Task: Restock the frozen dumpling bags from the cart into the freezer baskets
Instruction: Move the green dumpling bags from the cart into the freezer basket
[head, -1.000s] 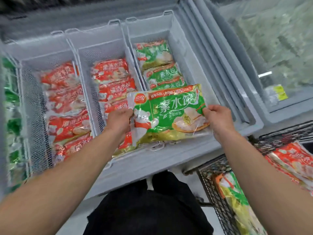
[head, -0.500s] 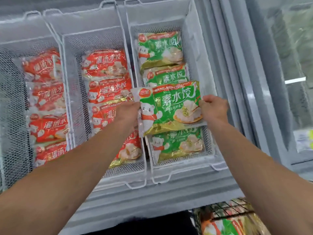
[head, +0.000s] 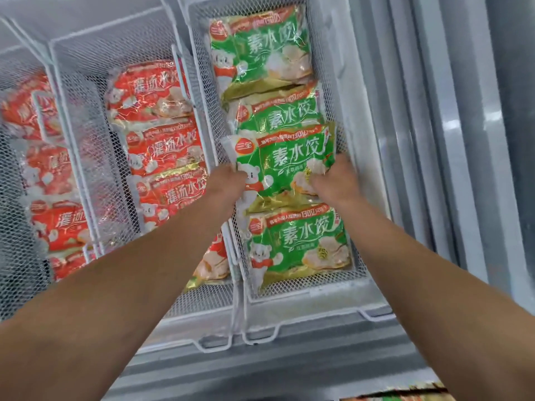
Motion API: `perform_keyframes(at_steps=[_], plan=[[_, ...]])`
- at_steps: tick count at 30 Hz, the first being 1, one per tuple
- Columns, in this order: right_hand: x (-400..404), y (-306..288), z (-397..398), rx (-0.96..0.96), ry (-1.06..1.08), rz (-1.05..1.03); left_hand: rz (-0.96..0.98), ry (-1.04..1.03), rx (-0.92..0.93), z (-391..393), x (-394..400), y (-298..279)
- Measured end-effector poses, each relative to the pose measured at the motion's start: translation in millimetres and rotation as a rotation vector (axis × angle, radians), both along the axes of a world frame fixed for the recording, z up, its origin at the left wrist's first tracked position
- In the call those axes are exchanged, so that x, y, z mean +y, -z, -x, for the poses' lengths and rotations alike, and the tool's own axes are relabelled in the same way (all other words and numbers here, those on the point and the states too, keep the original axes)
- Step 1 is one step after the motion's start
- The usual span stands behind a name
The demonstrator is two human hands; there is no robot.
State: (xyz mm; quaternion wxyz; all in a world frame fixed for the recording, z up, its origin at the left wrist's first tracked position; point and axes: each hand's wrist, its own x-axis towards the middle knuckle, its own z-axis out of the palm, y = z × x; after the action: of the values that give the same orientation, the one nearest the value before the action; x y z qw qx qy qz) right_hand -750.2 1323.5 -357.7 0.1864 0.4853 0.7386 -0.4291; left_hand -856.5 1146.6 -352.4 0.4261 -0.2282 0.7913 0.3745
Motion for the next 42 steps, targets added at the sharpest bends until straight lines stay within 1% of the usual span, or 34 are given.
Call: perform_keyframes(at_steps=[4, 7, 9, 12, 17, 19, 23, 27, 29, 33, 38, 42], plan=[[-9.5, -1.8, -10.0, -0.154, -0.125, -0.017, 0.053, 0.221, -0.057, -6.5, -3.2, -16.9], [-21.0, -13.0, -20.0, -0.195, -0.204, -0.056, 0.025, 0.335, -0.100, -15.2, -9.8, -34.5], [-33.0, -29.1, -26.4, -0.165, -0.200, -0.071, 0.000, 0.412, -0.074, -22.8, -18.3, -49.6], [-51.9, -56.1, -38.2, -0.099, -0.185, -0.092, -0.064, 0.474, -0.018, -38.7, -33.3, -73.0], [-109.6, -110.0, -87.0, 0.103, -0.124, -0.187, -0.243, 0.464, 0.115, -85.1, -88.6, -113.5], [-135.1, -127.4, -113.0, 0.179, -0.075, -0.238, -0.319, 0.471, 0.153, -105.6, -111.6, -130.7], [-180.1, -154.0, -167.0, 0.259, 0.045, -0.307, -0.431, 0.518, 0.266, -139.7, -142.6, -155.0], [-218.9, -173.6, -235.7, 0.301, 0.212, -0.380, -0.514, 0.636, 0.295, -184.4, -155.7, -177.8], [-230.0, -173.9, -258.4, 0.290, 0.265, -0.390, -0.521, 0.682, 0.294, -198.9, -156.7, -180.6], [-250.0, -176.6, -327.2, 0.245, 0.437, -0.427, -0.552, 0.786, 0.228, -250.3, -145.4, -182.2], [-267.6, -168.1, -422.1, 0.162, 0.685, -0.386, -0.553, 0.946, 0.119, -328.1, -121.4, -170.9], [-278.3, -156.7, -490.9, 0.087, 0.815, -0.333, -0.536, 1.078, 0.103, -386.4, -103.5, -156.1]])
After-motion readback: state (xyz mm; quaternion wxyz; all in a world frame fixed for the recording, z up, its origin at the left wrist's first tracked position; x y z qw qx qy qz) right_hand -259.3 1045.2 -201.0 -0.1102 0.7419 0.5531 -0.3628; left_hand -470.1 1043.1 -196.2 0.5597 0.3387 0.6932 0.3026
